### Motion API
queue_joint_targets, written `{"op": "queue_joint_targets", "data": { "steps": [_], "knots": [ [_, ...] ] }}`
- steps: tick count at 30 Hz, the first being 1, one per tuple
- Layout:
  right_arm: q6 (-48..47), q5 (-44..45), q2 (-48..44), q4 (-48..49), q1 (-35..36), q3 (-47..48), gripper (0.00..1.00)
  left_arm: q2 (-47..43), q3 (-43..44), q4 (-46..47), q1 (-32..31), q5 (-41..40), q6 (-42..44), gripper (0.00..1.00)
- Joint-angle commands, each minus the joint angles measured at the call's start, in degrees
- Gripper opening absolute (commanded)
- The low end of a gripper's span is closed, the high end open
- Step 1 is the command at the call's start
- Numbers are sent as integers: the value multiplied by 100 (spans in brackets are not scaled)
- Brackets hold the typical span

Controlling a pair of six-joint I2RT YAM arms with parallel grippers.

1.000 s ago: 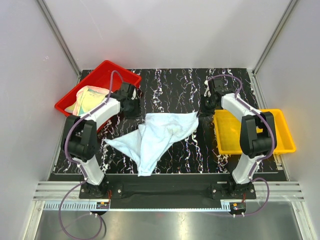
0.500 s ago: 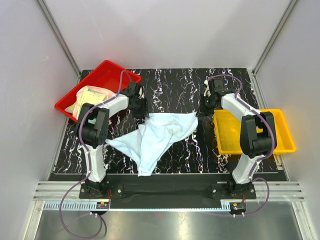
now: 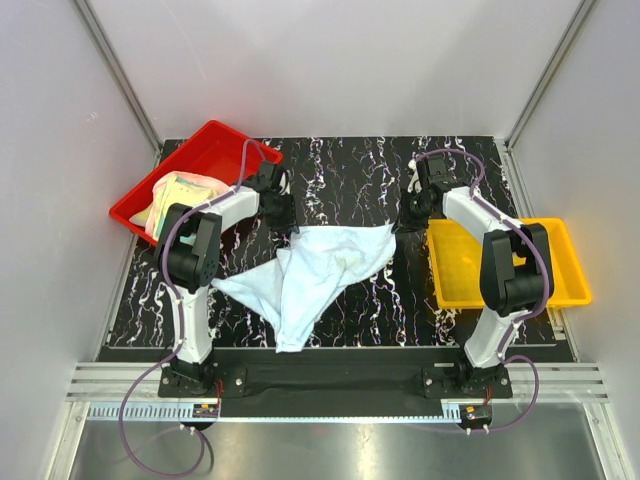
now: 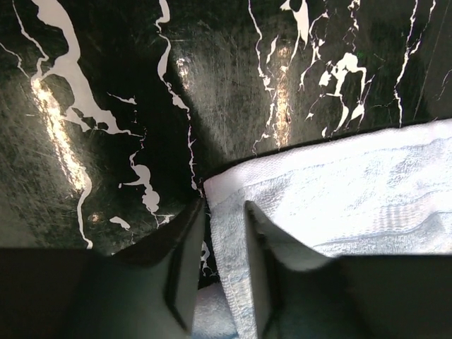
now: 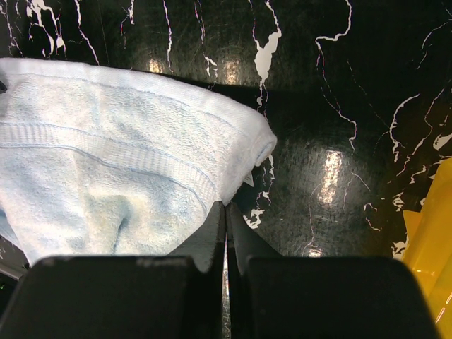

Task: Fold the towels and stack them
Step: Flatten out the crumpled towel

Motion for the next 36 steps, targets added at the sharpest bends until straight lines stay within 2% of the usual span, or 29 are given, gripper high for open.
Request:
{"op": "queue_joint_targets", "data": {
  "steps": [1, 5, 6, 10, 13, 19, 23, 27, 30, 33, 36],
  "knots": [
    [-4, 8, -289, 91, -8, 8, 0, 153, -70, 127, -16, 218, -105, 29],
    [5, 34, -350, 65, -8, 8, 0, 118, -43, 215, -16, 649, -211, 10],
    [-4, 52, -368, 56, -8, 8, 0, 101, -17, 259, -7, 728, -237, 0],
    [48, 113, -377, -22, -8, 165, 0, -40, 386, 180, -7, 975, -238, 0],
    [31, 105, -307, -241, -8, 735, 0, -189, 1034, -39, 37, 923, -194, 0],
    [-338, 465, -280, -392, -8, 2256, 0, -584, 2328, -391, 230, 562, 52, 0],
    [-742, 483, -289, -532, -17, 3589, 0, -979, 3180, -514, 327, 325, 254, 0],
    [-1058, 194, -491, -515, -8, 4366, 0, -1656, 3244, -312, 327, 307, 526, 0],
    [-1172, -61, -938, -533, -8, 4446, 0, -2428, 2921, -93, 310, 421, 650, 0],
    [-1182, -368, -1755, -384, -8, 3929, 0, -3325, 2577, 171, 179, 527, 799, 0],
    [-1164, -756, -2861, 81, -8, 3007, 0, -4090, 2321, 172, -111, 535, 940, 0]
  ]
}}
